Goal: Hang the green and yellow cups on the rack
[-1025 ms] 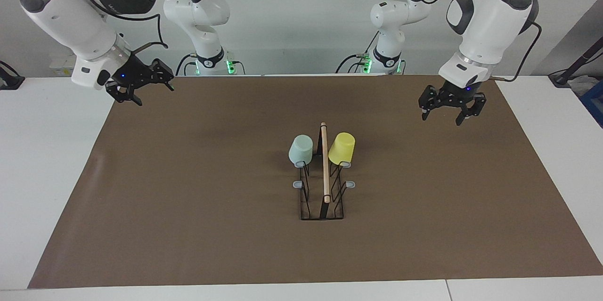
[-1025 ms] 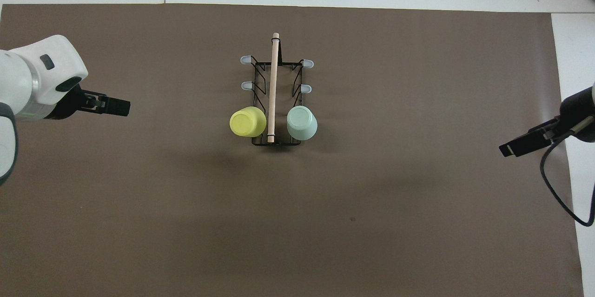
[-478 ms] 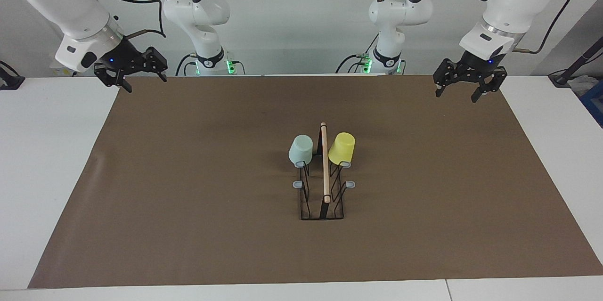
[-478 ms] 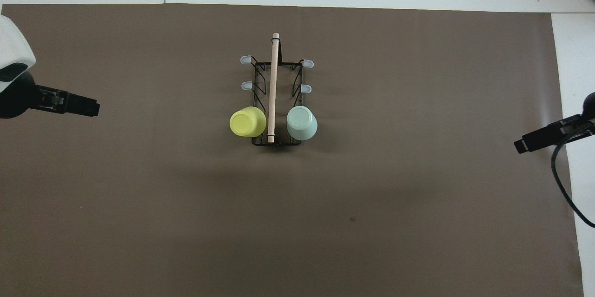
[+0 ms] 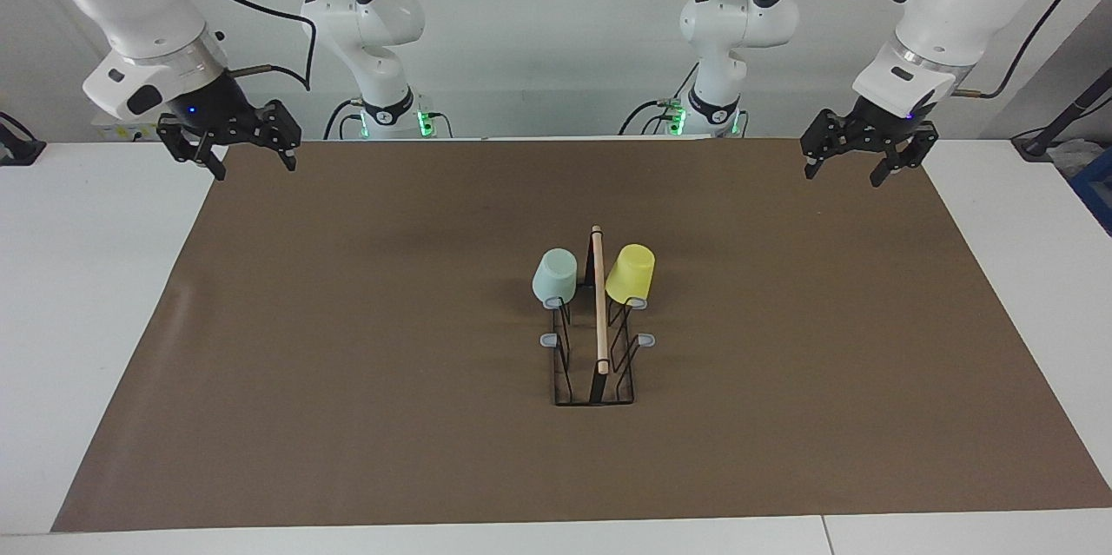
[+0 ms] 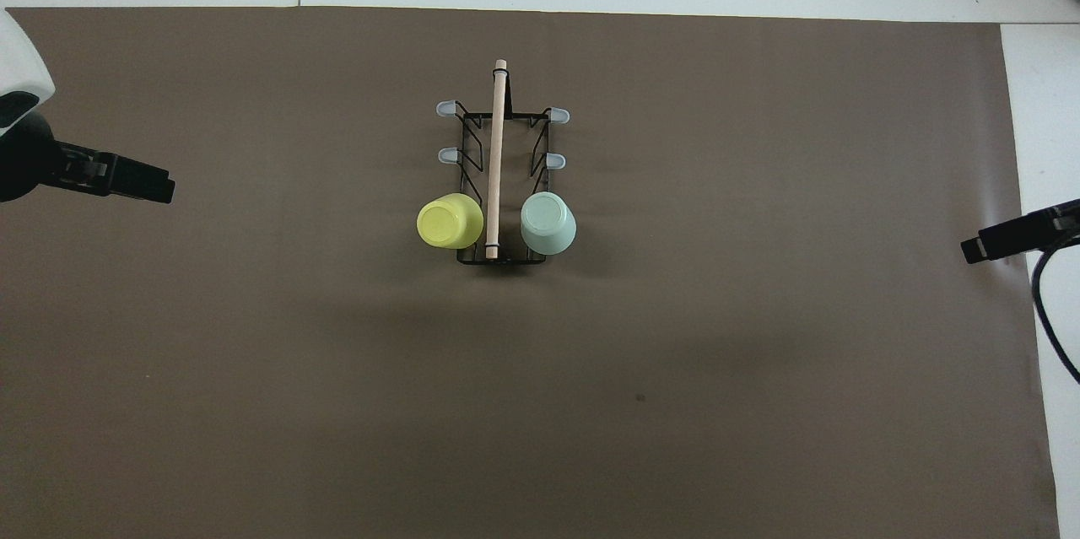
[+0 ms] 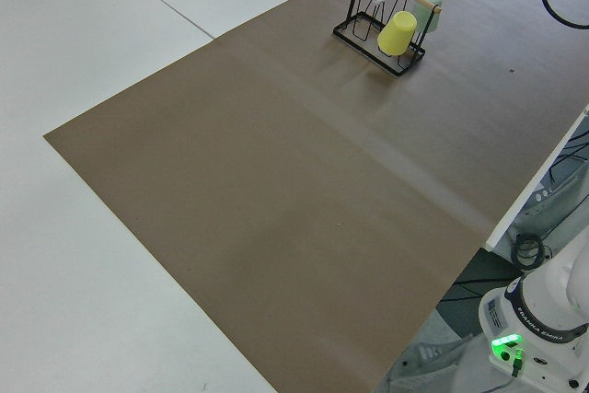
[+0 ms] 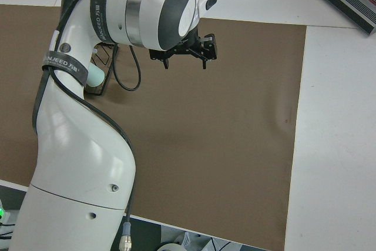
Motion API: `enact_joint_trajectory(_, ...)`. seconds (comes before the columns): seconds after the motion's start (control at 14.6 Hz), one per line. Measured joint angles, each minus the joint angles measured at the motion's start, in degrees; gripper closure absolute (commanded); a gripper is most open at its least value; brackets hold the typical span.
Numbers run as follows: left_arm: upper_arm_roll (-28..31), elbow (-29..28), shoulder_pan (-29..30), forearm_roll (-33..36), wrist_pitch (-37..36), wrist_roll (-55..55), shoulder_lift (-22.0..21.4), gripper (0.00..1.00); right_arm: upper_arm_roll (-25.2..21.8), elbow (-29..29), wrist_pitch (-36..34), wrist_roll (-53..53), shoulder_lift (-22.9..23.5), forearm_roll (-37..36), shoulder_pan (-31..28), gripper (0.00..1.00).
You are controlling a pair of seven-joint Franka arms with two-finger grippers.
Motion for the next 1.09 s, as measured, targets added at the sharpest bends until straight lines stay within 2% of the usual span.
enact_joint_trajectory(0.41,0.0,-3.6,-0.1,0.0,-0.6,-1.3,-1.6,0.0,0.1,-0.2,0.5,3.3,0.1,-0.6,1.6,0.0)
enact_joint_trajectory(1.09,-0.1,-3.4,-0.1,2.5,-1.4,-1.3,-2.2,0.0,0.0,-0.2,0.5,3.5,0.1,-0.7,1.6,0.0)
